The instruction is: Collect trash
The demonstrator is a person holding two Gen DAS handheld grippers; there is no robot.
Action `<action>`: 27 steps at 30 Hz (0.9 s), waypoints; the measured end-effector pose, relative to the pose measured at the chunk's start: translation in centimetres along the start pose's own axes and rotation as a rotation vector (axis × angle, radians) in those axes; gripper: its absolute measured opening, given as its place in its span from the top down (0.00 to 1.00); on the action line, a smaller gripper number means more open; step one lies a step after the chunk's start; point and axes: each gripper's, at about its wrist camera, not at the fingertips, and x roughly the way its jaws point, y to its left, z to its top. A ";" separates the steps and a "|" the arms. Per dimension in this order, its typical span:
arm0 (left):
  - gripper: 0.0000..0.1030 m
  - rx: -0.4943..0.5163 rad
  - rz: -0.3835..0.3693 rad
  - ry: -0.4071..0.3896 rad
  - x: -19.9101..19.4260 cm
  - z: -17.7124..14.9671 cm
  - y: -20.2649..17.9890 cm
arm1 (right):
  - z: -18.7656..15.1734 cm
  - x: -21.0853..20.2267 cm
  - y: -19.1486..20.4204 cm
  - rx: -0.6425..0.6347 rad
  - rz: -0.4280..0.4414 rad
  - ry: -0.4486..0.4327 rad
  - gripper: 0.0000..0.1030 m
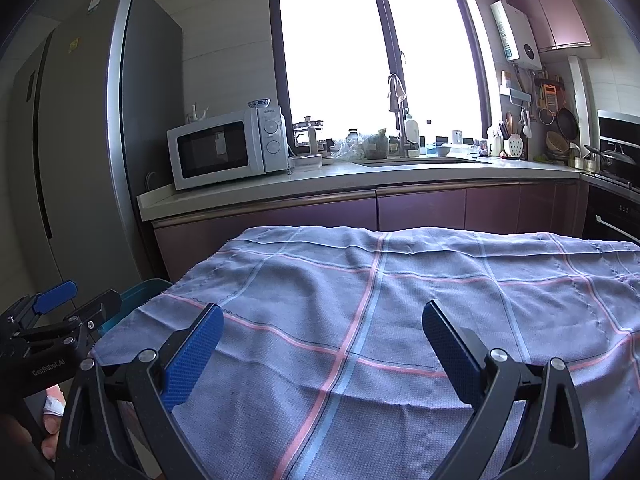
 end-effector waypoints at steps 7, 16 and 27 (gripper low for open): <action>0.06 -0.010 0.000 0.012 0.1 -0.2 0.0 | 0.0 0.0 -0.1 0.000 -0.003 0.000 0.07; 0.06 -0.022 -0.003 0.029 0.3 -0.2 0.0 | -0.1 0.1 -0.2 0.003 -0.004 0.001 0.07; 0.06 -0.018 -0.052 0.105 3.3 0.9 -0.6 | 0.3 1.3 -2.3 0.006 -0.081 0.052 0.07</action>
